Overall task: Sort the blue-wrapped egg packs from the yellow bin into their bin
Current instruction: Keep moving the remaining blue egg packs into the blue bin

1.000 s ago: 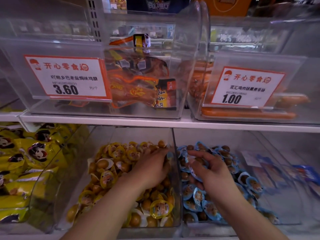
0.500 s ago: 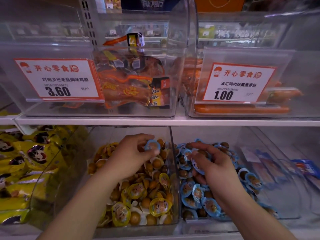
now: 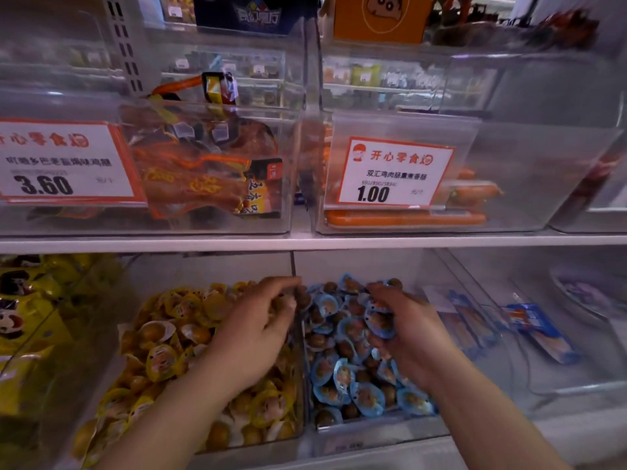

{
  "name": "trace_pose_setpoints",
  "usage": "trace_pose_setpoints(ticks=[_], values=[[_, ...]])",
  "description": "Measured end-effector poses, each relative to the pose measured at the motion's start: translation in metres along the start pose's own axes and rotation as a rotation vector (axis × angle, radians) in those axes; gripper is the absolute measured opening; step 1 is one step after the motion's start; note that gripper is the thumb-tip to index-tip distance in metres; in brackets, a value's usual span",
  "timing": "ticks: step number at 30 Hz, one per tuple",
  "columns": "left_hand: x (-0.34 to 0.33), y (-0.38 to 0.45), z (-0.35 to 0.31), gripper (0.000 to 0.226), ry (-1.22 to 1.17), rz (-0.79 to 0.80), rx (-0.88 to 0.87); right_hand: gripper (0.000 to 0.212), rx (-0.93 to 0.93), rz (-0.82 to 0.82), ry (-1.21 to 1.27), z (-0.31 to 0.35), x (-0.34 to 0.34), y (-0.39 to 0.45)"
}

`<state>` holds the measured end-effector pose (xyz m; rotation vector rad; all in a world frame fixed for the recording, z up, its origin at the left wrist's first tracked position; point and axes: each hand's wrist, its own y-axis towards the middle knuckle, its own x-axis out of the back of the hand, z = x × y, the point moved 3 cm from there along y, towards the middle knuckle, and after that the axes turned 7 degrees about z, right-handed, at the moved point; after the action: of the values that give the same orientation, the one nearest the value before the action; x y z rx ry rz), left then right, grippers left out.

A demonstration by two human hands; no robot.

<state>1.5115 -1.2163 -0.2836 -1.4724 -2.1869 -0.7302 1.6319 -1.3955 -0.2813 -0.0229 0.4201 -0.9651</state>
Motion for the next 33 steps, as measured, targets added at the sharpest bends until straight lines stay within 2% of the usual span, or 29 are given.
trace_pose_setpoints(ticks=[2, 4, 6, 7, 10, 12, 14, 18, 22, 23, 25, 27, 29, 31, 33], values=[[0.005, 0.003, 0.017, 0.031, 0.075, -0.060, -0.005, 0.014, 0.020, -0.131, -0.005, 0.007, 0.019, 0.010], [0.006, 0.006, 0.035, 0.033, 0.136, -0.087, 0.039, 0.012, 0.065, -0.312, -0.200, 0.018, 0.040, 0.016], [0.003, 0.008, 0.051, 0.032, 0.187, -0.012, 0.101, 0.015, 0.128, -0.429, -0.293, 0.024, 0.053, 0.014], [-0.001, 0.009, 0.057, 0.031, 0.211, 0.093, 0.120, 0.015, 0.164, -0.442, -0.283, 0.025, 0.054, 0.013], [-0.013, 0.006, 0.061, 0.037, 0.403, 0.426, 0.079, 0.017, 0.254, -0.384, -0.371, 0.019, 0.038, 0.006], [-0.011, 0.004, 0.062, 0.039, 0.567, 0.462, 0.069, 0.020, 0.326, -0.277, -0.545, 0.011, 0.018, 0.002], [0.001, 0.002, 0.064, 0.041, 0.665, 0.430, 0.112, 0.020, 0.387, -0.127, -0.697, 0.000, -0.007, -0.002], [0.035, -0.005, 0.071, 0.035, 0.674, 0.299, 0.198, 0.018, 0.385, 0.079, -0.838, -0.026, -0.045, -0.007], [0.062, -0.007, 0.071, 0.031, 0.813, 0.079, 0.159, 0.028, 0.363, 0.099, -0.922, -0.040, -0.056, -0.006], [0.066, -0.005, 0.072, 0.031, 0.865, 0.058, 0.159, 0.029, 0.357, 0.094, -0.908, -0.040, -0.057, -0.006], [0.069, -0.002, 0.077, 0.046, 0.931, 0.069, 0.185, 0.031, 0.364, 0.083, -0.915, -0.041, -0.058, -0.006], [0.062, 0.002, 0.072, 0.056, 0.870, 0.067, 0.108, 0.035, 0.384, 0.065, -0.934, -0.043, -0.060, -0.006], [0.042, 0.008, 0.058, 0.054, 0.713, 0.115, -0.028, 0.033, 0.407, 0.045, -0.924, -0.044, -0.061, -0.006], [0.015, 0.013, 0.051, 0.047, 0.508, 0.218, 0.015, 0.031, 0.412, 0.038, -0.911, -0.044, -0.062, -0.006], [-0.007, 0.015, 0.054, 0.053, 0.450, 0.283, 0.135, 0.031, 0.408, 0.038, -0.908, -0.044, -0.062, -0.005]])
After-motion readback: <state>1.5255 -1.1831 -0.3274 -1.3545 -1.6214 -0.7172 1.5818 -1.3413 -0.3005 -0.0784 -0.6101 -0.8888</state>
